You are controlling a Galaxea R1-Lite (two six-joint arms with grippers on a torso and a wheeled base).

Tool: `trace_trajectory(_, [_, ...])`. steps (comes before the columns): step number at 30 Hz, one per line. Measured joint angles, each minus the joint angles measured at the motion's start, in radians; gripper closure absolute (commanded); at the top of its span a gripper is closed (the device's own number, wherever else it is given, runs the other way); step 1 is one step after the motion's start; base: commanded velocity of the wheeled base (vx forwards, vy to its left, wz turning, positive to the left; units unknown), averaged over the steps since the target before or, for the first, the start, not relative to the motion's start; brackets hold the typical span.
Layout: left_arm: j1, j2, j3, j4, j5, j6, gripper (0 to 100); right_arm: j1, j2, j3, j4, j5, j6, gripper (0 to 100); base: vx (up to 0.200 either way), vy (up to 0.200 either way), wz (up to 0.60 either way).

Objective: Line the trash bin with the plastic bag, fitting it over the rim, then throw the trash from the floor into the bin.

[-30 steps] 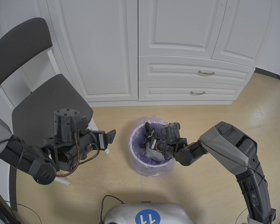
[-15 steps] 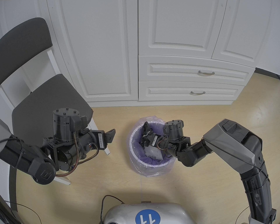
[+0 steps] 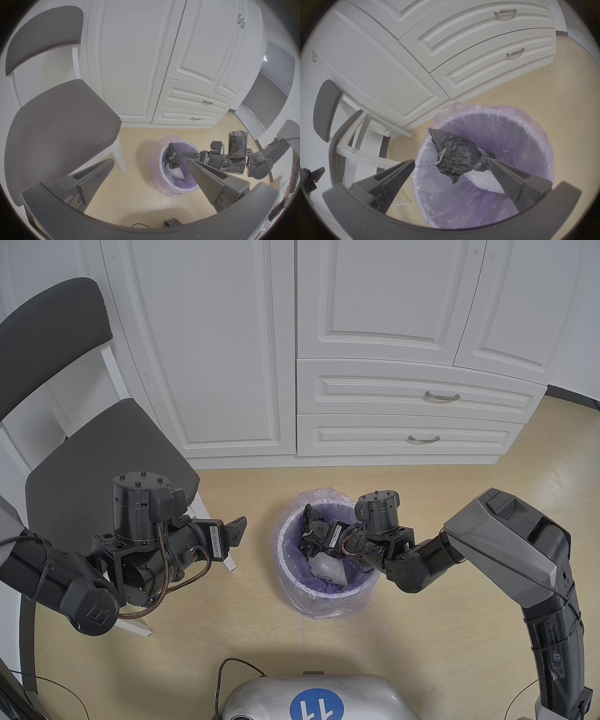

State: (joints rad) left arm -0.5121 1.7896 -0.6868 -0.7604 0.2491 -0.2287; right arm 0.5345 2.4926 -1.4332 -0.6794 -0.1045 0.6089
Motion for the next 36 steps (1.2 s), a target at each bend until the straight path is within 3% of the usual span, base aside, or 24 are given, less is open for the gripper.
trace_trajectory(12, [0.006,0.001,0.013,-0.001,0.029,0.024,0,-0.046,-0.159,0.188,-0.002,0.011,-0.201,0,0.000,0.000,0.00])
trace_trajectory(17, [0.021,0.002,0.014,-0.003,0.043,0.043,0,-0.094,-0.238,0.291,-0.013,0.016,-0.350,0,0.000,0.000,0.00])
trace_trajectory(28, [0.052,-0.007,0.027,-0.050,0.063,0.089,0,-0.227,-0.371,0.600,-0.355,0.022,-0.624,0,0.000,0.000,0.00])
trace_trajectory(36, [0.063,-0.005,0.113,-0.281,0.106,0.241,0,-0.285,-0.446,0.767,-0.473,0.023,-0.664,0,0.000,0.000,0.00])
